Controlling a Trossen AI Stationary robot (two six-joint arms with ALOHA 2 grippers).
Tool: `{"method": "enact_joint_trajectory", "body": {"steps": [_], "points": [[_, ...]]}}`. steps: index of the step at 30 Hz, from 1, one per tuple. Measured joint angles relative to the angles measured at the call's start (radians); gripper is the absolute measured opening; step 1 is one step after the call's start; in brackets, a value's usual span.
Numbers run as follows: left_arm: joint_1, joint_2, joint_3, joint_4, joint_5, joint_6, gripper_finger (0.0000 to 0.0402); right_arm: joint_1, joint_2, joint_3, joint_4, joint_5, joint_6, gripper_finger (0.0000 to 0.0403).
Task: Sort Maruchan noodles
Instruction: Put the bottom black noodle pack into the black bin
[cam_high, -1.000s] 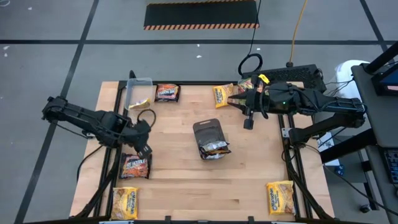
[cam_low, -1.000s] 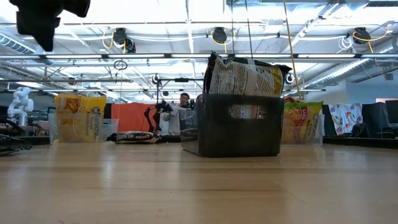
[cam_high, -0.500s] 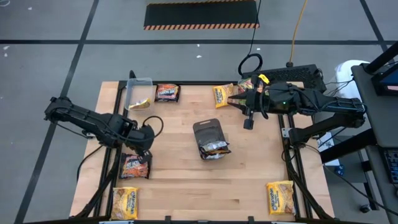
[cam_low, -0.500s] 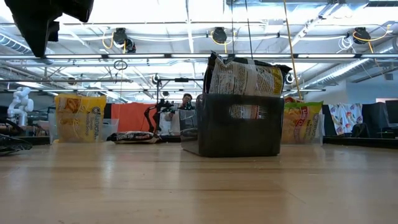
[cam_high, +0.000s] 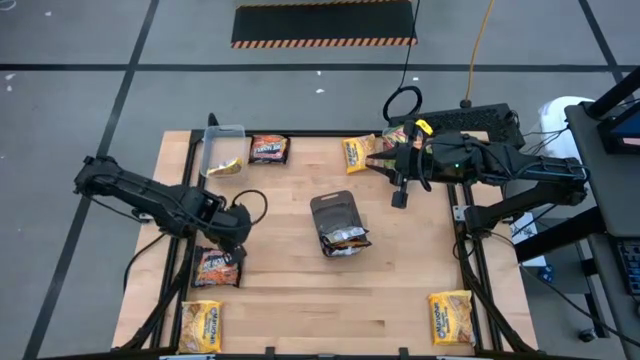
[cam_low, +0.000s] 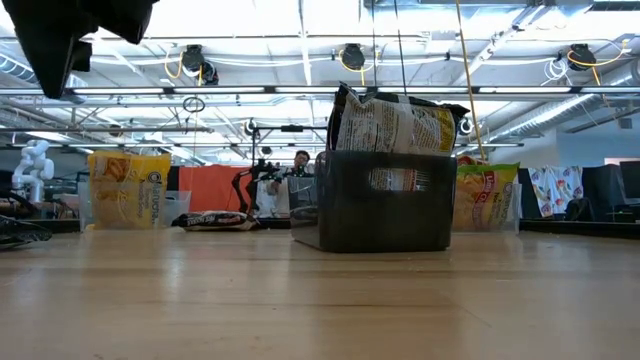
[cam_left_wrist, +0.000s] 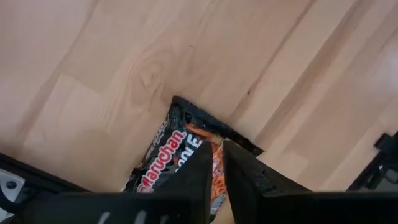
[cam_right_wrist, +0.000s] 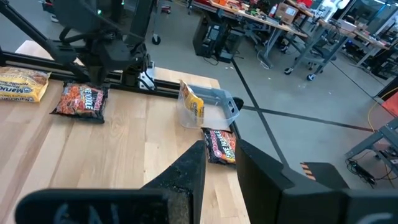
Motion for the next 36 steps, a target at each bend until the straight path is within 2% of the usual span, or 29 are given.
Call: {"method": "enact_joint_trajectory", "body": {"steps": [6, 12, 22, 29, 36], "points": [[-0.001, 0.069, 0.000, 0.006, 0.020, 0.017, 0.0067, 0.000, 0.000, 0.000, 0.000, 0.000, 0.000, 0.0084], [-0.001, 0.159, 0.000, 0.007, 0.027, 0.007, 0.0069, 0.000, 0.000, 0.000, 0.000, -0.001, 0.000, 0.0084], [0.032, 0.286, 0.000, 0.015, 0.098, -0.108, 0.0069, 0.000, 0.000, 0.000, 0.000, -0.001, 0.000, 0.0084], [0.041, 0.350, 0.000, 0.104, 0.099, -0.059, 0.0069, 0.000, -0.001, 0.000, 0.000, -0.002, 0.000, 0.0084], [0.044, 0.419, -0.001, 0.092, 0.094, -0.022, 0.0069, 0.000, -0.001, 0.000, 0.000, -0.002, 0.005, 0.0084]]}}
